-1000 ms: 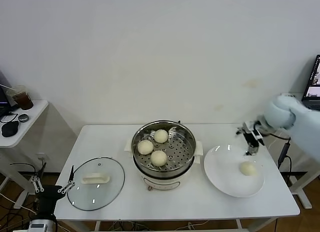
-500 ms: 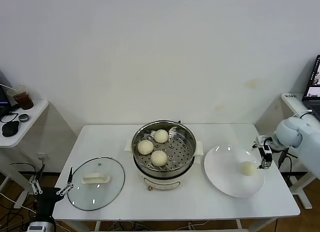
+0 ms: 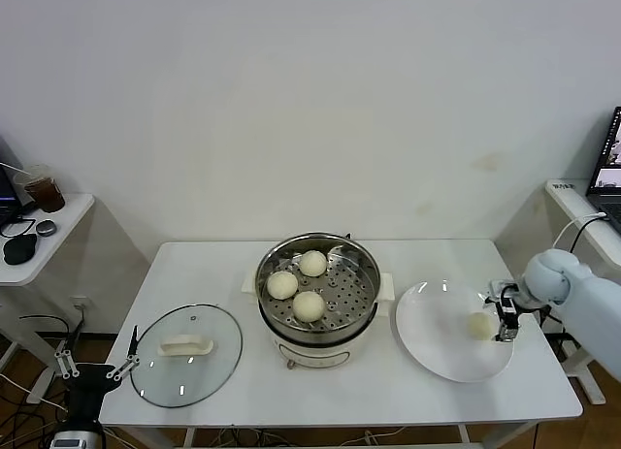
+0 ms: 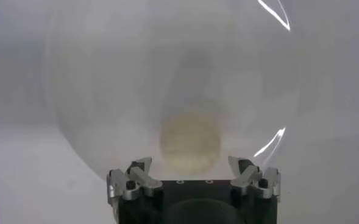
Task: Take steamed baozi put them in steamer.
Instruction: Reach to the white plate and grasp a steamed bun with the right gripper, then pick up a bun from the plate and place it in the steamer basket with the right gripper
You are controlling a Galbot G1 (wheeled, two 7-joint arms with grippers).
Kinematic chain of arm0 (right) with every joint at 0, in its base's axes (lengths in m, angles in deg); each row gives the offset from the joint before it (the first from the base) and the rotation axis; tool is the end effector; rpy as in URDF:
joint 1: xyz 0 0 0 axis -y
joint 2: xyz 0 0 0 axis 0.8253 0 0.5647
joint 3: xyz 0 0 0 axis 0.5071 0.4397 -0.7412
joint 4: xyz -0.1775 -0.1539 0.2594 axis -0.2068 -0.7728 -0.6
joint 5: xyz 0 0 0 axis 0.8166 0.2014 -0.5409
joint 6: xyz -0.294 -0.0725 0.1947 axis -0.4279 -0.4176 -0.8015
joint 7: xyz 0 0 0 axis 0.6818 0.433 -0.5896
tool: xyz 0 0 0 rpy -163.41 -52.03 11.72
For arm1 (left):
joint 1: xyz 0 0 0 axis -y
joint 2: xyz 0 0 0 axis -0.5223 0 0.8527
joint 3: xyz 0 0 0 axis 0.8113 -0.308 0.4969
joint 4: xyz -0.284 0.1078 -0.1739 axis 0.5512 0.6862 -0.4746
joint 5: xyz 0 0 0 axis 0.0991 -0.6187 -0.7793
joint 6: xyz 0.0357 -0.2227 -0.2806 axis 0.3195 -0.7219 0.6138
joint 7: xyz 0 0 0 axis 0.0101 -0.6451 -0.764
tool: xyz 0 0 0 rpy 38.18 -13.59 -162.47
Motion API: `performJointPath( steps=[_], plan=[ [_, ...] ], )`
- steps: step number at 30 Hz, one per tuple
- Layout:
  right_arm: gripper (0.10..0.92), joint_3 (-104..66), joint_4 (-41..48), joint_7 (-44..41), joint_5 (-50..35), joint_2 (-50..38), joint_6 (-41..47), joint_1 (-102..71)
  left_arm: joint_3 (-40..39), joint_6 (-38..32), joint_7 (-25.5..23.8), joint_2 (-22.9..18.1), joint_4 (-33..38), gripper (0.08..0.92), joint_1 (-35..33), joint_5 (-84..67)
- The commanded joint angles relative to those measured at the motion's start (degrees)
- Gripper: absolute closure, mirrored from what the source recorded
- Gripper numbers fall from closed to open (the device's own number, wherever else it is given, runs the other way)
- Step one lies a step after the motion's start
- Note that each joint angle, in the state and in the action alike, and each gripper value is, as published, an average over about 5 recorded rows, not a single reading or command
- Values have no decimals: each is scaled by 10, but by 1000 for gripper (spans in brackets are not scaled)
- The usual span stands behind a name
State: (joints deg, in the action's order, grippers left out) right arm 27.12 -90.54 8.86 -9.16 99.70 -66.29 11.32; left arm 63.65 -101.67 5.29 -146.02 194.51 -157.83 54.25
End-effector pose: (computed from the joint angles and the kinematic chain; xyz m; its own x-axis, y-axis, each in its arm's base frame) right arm 0.4919 -0.2449 -0.2364 -0.2296 0.0060 0.9733 -0.9727 0.0330 -0.2296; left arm 0.1478 0.1701 -0.3321 -0.9882 -0.1054 -0.1110 -0.1437 0.8883 0.4361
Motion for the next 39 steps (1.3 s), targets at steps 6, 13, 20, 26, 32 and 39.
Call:
performJointPath(
  steps=[6, 13, 20, 26, 32, 39],
  plan=[
    [240, -19, 40, 10, 19, 43, -2, -16, 1, -1, 0, 0, -1, 177, 0, -1],
    [378, -13, 34, -2, 17, 40, 0, -10, 2, -1, 1, 0, -2, 177, 1, -2],
    [558, 26, -7, -10, -25, 11, 19, 39, 1, -1, 0, 2, -2, 177, 2, -2],
    [573, 164, -85, -21, -140, -46, 60, 199, -4, -1, 0, 6, -3, 177, 8, -2],
    [567, 356, -171, -12, -300, -40, 124, 456, -15, 0, -1, 10, -4, 177, 15, -2],
    [565, 530, -274, 35, -481, 52, 228, 657, -22, -2, -1, 15, -7, 177, 21, -5]
  ],
)
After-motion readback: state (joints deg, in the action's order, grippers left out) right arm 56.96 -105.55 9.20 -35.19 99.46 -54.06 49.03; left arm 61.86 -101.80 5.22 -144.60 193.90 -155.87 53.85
